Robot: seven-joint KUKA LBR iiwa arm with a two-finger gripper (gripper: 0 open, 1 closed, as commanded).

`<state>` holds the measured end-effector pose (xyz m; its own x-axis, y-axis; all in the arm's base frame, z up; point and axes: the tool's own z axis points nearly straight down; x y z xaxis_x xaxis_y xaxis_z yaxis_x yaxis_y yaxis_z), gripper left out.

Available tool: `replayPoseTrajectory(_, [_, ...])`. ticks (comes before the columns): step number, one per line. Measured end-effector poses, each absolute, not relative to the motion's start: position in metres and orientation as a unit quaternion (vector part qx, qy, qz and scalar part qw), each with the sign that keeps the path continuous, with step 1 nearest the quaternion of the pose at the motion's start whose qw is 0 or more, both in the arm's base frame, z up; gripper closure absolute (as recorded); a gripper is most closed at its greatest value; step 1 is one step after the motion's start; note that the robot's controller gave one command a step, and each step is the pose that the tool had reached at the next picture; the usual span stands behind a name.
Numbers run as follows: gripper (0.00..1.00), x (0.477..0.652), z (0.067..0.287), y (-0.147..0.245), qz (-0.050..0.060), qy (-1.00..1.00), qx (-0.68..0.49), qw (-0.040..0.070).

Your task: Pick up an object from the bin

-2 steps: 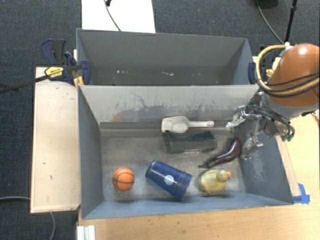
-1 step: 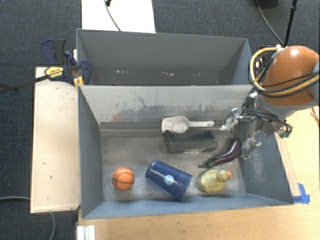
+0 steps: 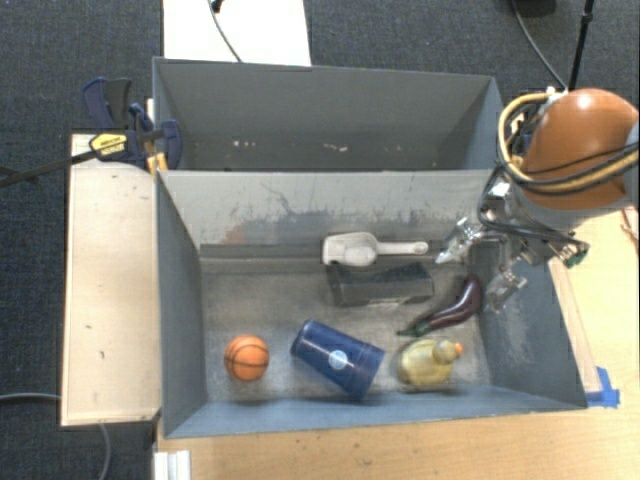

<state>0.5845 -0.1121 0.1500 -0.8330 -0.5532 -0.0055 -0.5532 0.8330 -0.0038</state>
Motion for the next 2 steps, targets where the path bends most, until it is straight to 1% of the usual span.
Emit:
replayPoseTrajectory(1, [0.00,0.5906,0.0730,-0.1177,-0.001,0.916,-0.402,0.002])
replayPoseTrajectory(2, [1.00,0.5898,0.0824,-0.1170,-0.001,0.916,-0.402,0.003])
